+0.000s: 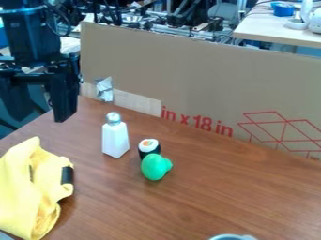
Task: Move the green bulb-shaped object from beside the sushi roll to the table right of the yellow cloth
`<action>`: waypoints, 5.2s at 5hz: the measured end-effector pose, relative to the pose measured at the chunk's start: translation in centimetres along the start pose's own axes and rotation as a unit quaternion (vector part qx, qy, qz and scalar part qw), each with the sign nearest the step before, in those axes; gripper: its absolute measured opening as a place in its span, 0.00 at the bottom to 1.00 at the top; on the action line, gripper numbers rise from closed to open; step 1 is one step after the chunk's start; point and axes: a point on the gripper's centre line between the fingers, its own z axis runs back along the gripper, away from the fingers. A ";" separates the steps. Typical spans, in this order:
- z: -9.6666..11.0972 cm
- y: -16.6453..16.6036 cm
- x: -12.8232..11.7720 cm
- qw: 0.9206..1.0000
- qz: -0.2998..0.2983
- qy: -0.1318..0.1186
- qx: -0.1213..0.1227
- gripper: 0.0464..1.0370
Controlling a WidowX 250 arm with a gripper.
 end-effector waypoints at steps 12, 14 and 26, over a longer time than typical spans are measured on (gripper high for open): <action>-13.3 -8.1 12.2 0.971 -0.225 0.037 0.076 0.96; -13.8 -8.3 12.5 0.971 -0.222 0.043 0.070 0.96; -12.6 -1.7 1.7 0.980 -0.173 0.045 0.083 0.83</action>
